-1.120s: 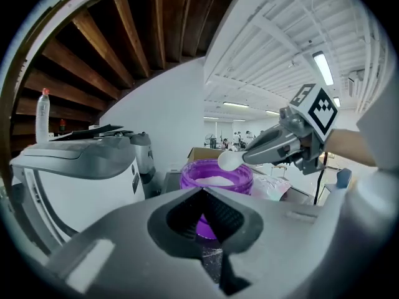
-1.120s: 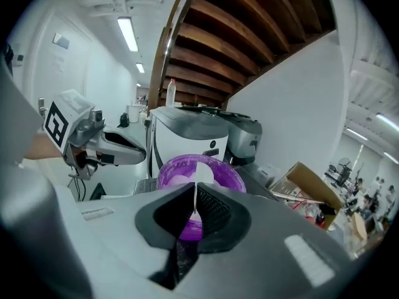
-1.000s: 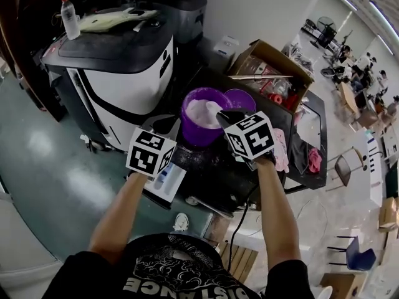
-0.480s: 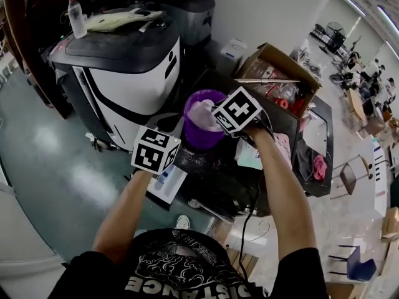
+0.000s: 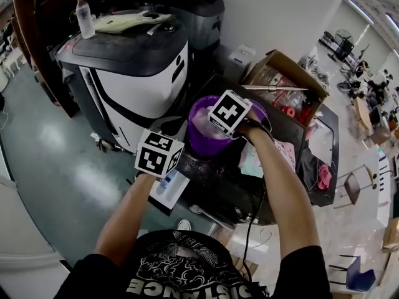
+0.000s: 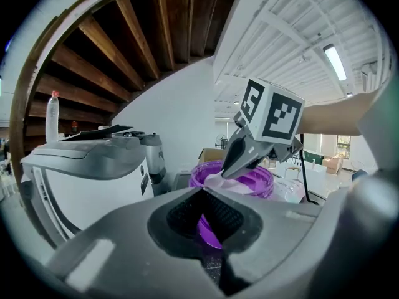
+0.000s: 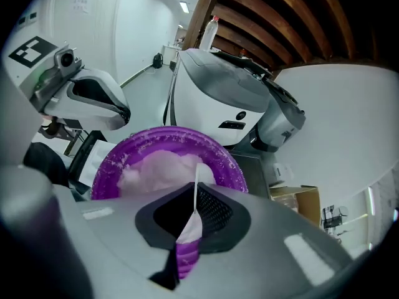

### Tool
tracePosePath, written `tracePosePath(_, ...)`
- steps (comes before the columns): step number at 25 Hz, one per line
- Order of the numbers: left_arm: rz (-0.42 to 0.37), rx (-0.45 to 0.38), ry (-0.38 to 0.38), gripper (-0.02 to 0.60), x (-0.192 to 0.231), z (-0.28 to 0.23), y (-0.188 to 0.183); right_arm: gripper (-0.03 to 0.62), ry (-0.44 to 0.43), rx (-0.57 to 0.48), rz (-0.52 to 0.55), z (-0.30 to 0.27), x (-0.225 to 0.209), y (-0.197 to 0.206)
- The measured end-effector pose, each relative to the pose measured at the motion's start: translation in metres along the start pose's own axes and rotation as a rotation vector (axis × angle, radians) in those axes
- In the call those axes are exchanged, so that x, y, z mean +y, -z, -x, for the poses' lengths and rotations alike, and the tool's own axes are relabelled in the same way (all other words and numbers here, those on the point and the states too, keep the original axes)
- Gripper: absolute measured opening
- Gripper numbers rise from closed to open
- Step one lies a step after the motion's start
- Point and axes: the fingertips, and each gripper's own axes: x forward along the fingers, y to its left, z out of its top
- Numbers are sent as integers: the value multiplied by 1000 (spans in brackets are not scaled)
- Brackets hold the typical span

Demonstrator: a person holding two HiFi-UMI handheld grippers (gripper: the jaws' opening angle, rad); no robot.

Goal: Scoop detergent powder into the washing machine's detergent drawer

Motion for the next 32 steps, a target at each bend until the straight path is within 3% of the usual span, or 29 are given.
tracePosePath(11, -4, 7, -12, 2, 4, -1, -1, 37, -45, 42, 9, -11, 3, 1)
tracePosePath(20, -7, 13, -16, 2, 6, 4, 3, 37, -161, 80, -9, -17, 22, -2)
tracePosePath(32, 1, 12, -13, 2, 7, 13, 5, 37, -222, 77, -47, -14, 37, -7)
